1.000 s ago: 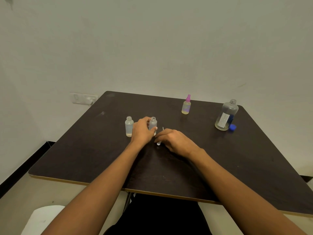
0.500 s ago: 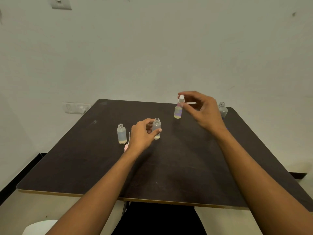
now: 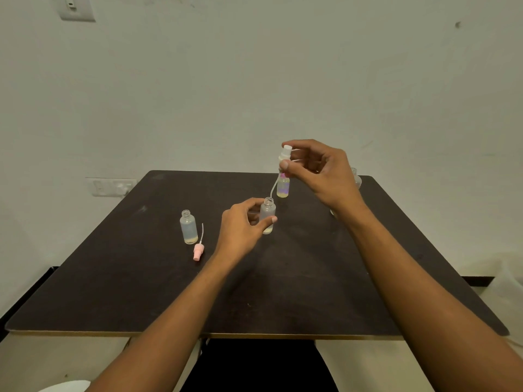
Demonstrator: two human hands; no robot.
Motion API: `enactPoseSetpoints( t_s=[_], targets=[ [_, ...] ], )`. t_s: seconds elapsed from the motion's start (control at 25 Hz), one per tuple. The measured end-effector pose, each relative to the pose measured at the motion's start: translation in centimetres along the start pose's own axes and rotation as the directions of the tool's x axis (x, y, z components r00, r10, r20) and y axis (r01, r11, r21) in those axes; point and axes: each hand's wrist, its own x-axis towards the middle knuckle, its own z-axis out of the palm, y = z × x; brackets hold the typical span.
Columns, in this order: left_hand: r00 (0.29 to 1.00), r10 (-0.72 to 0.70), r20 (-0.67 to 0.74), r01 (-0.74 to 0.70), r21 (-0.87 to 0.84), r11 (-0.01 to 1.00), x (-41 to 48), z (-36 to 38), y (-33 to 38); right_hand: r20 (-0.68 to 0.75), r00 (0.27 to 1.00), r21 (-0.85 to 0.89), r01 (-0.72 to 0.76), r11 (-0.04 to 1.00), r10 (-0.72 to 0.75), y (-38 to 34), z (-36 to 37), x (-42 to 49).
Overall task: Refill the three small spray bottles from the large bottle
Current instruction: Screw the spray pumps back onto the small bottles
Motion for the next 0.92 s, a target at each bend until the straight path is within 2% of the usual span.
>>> enactPoseSetpoints(
  t_s=[0.24, 0.44, 0.64, 0.8, 0.92],
  targets=[
    [1.0, 0.013, -0.002, -0.013, -0.03, 0.999, -0.5, -0.1, 0.5, 0.022, 0.999, -0.005, -0.037, 0.999, 0.037, 1.4, 0.4, -0.3],
    [0.999, 0.028, -0.016, -0.029, -0.075, 0.997, -0.9, -0.6, 1.1, 0.106, 0.989, -0.074, -0.098, 0.992, 0.105, 3.3, 1.5, -1.2],
    [0.999, 0.041, -0.02, -0.043, -0.074, 0.996, -1.1, -1.0, 1.3, 0.174, 0.977, -0.176, -0.093, 0.98, 0.124, 4.3, 1.8, -1.9],
    [0.999, 0.042, -0.015, -0.043, -0.078, 0.996, -1.2, -0.9, 1.4, 0.172, 0.979, -0.221, -0.067, 0.973, 0.107, 4.5, 1.9, -2.0],
    [0.998, 0.055, -0.022, -0.057, -0.089, 0.994, -1.2, -0.9, 1.6, 0.111, 0.99, -0.229, -0.059, 0.972, 0.086, 4.6, 2.3, -2.2]
  ],
)
